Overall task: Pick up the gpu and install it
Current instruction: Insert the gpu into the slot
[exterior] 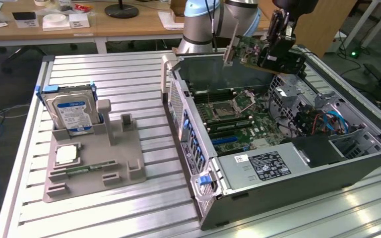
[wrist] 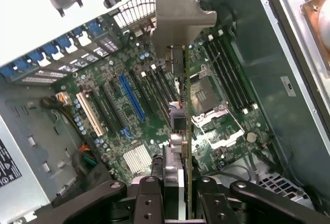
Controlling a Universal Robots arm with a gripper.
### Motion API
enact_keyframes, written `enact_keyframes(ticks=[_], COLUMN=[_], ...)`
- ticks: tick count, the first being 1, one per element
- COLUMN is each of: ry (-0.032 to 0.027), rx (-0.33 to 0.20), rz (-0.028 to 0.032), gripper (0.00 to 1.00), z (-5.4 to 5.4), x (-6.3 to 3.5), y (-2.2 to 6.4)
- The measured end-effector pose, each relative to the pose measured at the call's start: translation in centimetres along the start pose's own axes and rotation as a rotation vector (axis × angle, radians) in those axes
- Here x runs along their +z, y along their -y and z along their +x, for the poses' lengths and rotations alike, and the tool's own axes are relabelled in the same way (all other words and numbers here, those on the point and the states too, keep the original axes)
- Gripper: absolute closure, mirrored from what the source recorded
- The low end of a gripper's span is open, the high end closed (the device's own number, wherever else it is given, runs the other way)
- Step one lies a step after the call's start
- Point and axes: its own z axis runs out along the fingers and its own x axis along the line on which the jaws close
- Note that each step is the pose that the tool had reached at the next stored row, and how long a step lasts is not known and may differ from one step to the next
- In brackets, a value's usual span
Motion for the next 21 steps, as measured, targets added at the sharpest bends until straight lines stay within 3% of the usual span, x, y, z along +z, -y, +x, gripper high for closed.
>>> enact_keyframes(ticks=[8,12,17,21], ry=[0.0009,0.0057,0.0058,0.0062], rx=[-0.137,-0.17,-0.261,-0.295], rz=[-0.0011,0.0099,0.0084,0.0084], gripper=[0.71,0.71,0.71,0.71], z=[0.0,0.0,0.0,0.0], x=[0.48,0.71,0.97,1.16], y=[0.0,0.01,0.0,0.01])
